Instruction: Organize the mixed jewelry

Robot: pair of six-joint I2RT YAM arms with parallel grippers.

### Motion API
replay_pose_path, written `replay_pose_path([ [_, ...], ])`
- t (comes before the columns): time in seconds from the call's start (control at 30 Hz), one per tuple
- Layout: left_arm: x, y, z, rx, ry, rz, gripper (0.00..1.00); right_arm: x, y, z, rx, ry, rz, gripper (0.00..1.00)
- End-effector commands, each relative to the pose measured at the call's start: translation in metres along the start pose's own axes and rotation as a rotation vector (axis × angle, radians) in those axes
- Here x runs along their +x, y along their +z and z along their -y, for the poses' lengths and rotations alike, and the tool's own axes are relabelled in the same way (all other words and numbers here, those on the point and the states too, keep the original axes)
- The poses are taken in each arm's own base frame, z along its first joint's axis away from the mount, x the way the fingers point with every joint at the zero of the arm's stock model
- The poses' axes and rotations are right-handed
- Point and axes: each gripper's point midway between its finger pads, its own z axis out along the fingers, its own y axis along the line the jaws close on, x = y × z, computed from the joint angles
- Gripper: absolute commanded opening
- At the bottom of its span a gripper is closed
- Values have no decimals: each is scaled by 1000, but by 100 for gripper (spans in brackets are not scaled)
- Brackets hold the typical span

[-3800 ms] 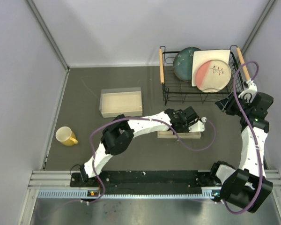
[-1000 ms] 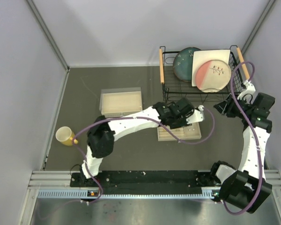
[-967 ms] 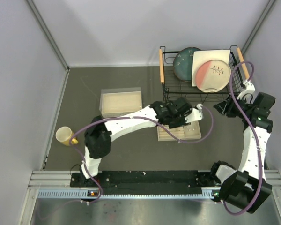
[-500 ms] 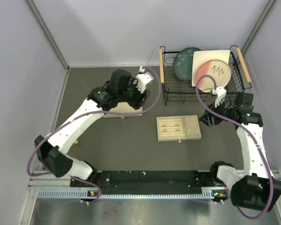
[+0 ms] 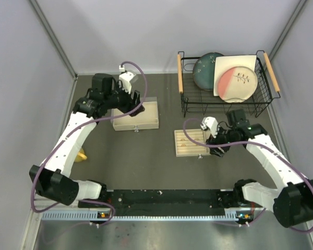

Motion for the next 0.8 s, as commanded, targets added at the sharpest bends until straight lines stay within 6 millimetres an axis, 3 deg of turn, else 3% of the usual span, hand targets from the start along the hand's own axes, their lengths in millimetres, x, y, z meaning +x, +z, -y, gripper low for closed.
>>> replay_pose_path([
  [0.0, -11, -8, -4, 23, -47, 36, 70, 9, 17, -8, -39, -111, -94, 60],
  [0.37, -14, -20, -50, -69, -131, 51, 70, 29, 57, 0, -68, -199, -206, 54],
  [0.77, -7, -18, -74, -104, -157, 38, 70, 31, 72, 6, -29, -233, -205, 52],
])
